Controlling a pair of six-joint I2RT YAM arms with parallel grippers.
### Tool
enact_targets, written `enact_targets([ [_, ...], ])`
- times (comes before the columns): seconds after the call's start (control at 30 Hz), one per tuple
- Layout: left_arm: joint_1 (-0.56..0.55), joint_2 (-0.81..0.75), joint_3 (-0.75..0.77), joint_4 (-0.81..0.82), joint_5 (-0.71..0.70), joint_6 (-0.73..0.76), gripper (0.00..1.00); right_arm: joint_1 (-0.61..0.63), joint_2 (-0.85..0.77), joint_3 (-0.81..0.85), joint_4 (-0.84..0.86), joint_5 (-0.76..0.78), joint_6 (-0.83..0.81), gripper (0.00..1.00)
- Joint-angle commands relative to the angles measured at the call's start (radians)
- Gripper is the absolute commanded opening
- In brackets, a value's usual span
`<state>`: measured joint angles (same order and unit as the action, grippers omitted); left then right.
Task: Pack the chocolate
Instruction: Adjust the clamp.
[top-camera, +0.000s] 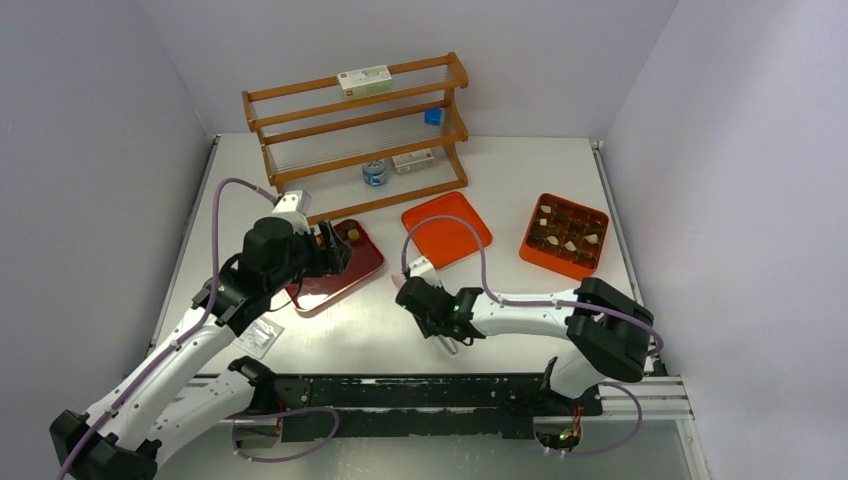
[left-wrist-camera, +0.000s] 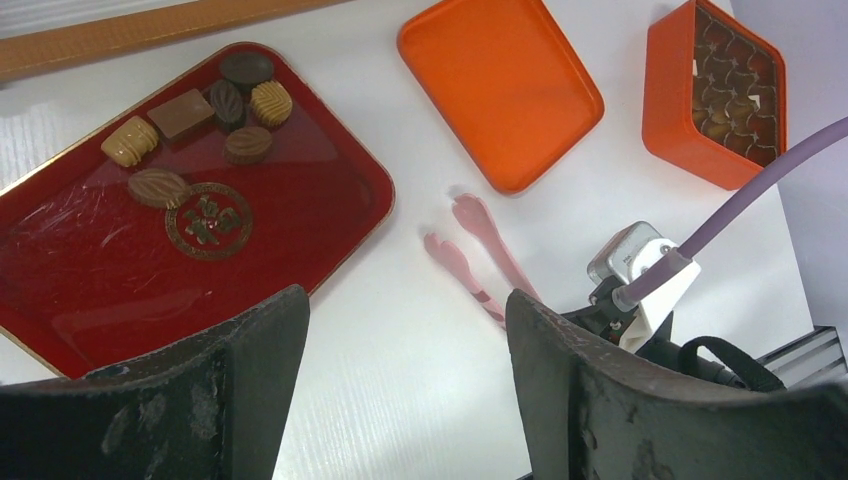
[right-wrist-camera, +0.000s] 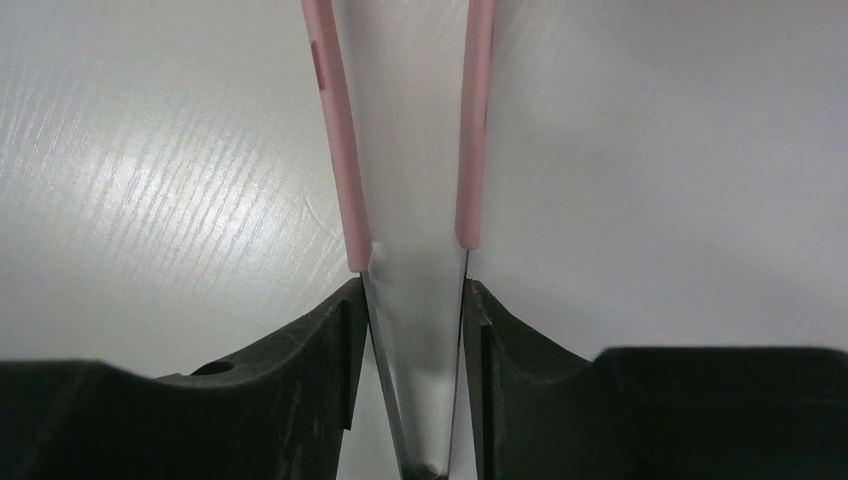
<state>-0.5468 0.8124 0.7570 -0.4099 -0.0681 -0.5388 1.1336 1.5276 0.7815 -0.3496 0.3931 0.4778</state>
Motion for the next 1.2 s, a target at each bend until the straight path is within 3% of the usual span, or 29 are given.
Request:
enact_targets([
  [0.0, -0.002, -0.010, -0.009, -0.006, -0.011, 0.016, 0.76, 0.002, 0.025, -0.048, 0.078, 0.000, 0.027, 0.43],
  [0.2, -0.002, 0.009, -0.011, 0.014, 0.022, 0.009, 0.75, 0.007, 0.010, -0.092, 0.099, 0.005, 0.024, 0.42],
  [0.33, -0.002, 0.032, -0.020, 0.045, 0.066, -0.007, 0.73, 0.016, -0.011, -0.106, 0.104, 0.028, 0.026, 0.35],
  [0.47, -0.002, 0.075, -0.019, 0.077, 0.120, -0.008, 0.73, 0.033, -0.057, -0.036, 0.039, 0.038, 0.015, 0.31],
  [0.8, -0.002, 0.217, 0.017, 0.193, 0.302, -0.024, 0.77, 0.097, -0.171, 0.165, -0.071, -0.041, -0.035, 0.31],
  [1.03, -0.002, 0.315, 0.007, 0.184, 0.325, 0.009, 0.75, 0.119, -0.184, 0.261, -0.135, -0.036, -0.043, 0.31],
  [1.17, -0.002, 0.322, 0.013, 0.101, 0.237, 0.036, 0.73, 0.120, -0.201, 0.321, -0.191, 0.019, -0.028, 0.31],
])
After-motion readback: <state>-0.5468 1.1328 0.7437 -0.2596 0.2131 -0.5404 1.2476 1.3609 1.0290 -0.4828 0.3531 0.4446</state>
